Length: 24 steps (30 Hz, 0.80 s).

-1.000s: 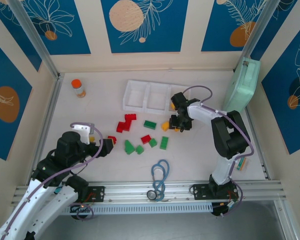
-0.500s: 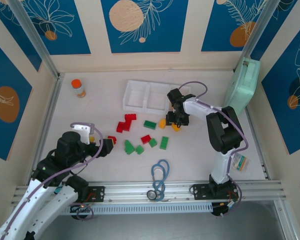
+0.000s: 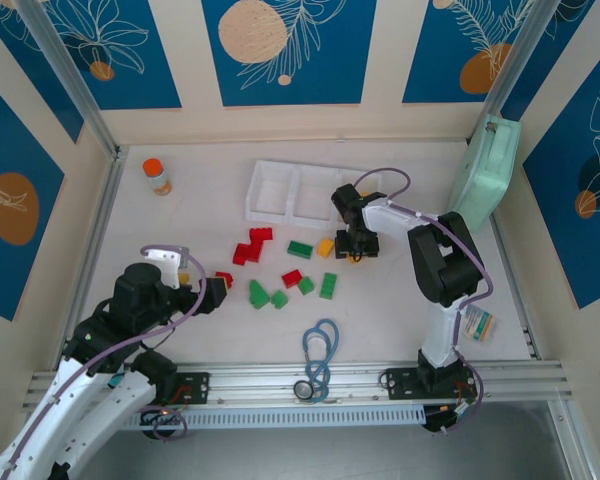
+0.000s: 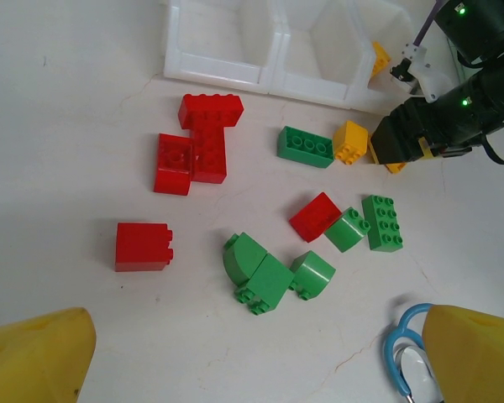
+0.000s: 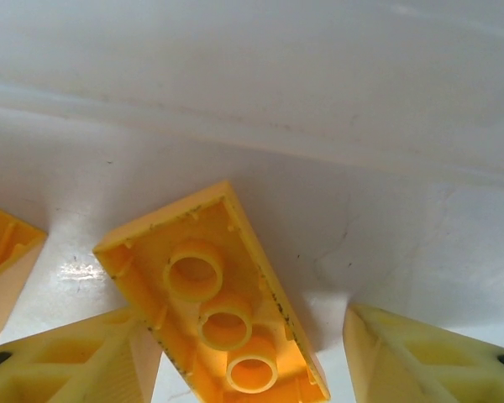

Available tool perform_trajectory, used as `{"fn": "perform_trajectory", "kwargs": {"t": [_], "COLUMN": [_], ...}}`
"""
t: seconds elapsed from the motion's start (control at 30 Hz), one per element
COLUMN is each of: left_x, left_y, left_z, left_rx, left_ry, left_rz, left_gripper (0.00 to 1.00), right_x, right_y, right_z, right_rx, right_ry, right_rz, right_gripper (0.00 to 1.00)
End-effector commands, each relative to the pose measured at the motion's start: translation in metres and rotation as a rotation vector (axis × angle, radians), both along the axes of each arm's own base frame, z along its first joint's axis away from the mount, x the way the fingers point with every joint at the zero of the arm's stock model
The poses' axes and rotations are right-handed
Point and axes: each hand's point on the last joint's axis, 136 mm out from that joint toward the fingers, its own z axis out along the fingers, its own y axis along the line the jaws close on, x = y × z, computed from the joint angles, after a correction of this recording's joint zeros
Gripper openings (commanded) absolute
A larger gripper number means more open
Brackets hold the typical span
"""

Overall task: Sort the legos into containers by color
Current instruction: Pick up the lego from the center of the table.

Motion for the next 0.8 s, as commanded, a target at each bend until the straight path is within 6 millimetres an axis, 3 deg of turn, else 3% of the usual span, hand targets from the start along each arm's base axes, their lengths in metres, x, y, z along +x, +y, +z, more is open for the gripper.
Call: {"fn": "perform_trajectory", "kwargs": {"t": [0.0, 0.23, 0.77], "left_x": [-0.003, -0.003, -0.006], "left_y": [0.001, 0.001, -0.002], "left_z": [-0.001, -0.001, 0.005], "left_rx": [0.004, 0.003, -0.024], "left_ry": [0.007, 0.005, -0.022], "left_rz": [0.005, 0.004, -0.021], "left_gripper": [0.99, 0.99, 0.99], "right_x": [-0.008, -0.005, -0.016], "right_y": [-0.006, -0.003, -0.002], "right_z": [-0.015, -0.011, -0.009], "right_rx": [-0.059, -0.079, -0.173], "right_ry": [0.055, 0.04, 0.042], "right_rz": [0.001, 0.013, 0.085], "right_gripper": [0.6, 0.53, 0.41]}}
